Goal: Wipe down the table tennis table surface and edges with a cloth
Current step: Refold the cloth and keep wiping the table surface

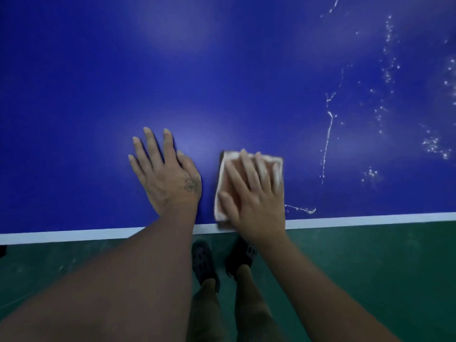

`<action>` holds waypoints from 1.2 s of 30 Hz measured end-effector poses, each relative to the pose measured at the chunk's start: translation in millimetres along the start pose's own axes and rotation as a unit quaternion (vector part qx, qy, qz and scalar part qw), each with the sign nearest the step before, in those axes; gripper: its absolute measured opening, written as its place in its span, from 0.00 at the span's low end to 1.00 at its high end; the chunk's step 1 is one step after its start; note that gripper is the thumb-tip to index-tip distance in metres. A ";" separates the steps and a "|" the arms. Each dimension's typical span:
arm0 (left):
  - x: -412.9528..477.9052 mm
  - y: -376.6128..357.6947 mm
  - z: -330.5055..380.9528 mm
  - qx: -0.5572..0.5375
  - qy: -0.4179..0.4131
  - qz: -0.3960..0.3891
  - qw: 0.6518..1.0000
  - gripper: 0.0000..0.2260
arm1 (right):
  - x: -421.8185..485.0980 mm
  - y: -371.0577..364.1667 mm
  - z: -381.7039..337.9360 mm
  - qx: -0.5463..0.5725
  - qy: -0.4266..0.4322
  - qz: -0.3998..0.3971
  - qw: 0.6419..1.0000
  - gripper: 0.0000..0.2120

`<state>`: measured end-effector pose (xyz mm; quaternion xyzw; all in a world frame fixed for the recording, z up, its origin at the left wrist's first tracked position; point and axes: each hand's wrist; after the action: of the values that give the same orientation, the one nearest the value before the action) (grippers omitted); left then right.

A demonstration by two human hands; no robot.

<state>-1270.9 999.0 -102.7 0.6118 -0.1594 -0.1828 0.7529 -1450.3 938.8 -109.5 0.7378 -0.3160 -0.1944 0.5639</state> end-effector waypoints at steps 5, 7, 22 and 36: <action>0.7 -2.5 -3.1 0.005 -0.008 -0.017 1.000 0.29 | -49.7 13.8 16.8 -0.006 -0.014 -0.039 0.999 0.30; 1.2 -3.0 -4.8 0.005 -0.011 -0.023 1.000 0.30 | -28.9 14.2 20.9 -0.014 -0.030 -0.025 0.999 0.30; 1.1 -5.1 -6.0 -0.005 -0.015 -0.021 1.000 0.28 | -51.4 6.9 -16.3 0.018 0.001 -0.029 0.999 0.30; 0.7 -3.3 -4.2 0.003 -0.010 -0.026 1.000 0.29 | -47.0 29.3 65.6 -0.038 -0.134 0.020 0.990 0.29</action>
<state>-1268.7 1001.7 -106.7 0.6164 -0.1516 -0.2083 0.7441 -1533.8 919.7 -103.7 0.6766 -0.3957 -0.2922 0.5480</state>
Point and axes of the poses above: each hand's wrist, its own x-axis towards the middle knuckle, its own y-axis out of the back of the hand, z = x × y, and after that the axes turned 5 degrees about x, right-handed
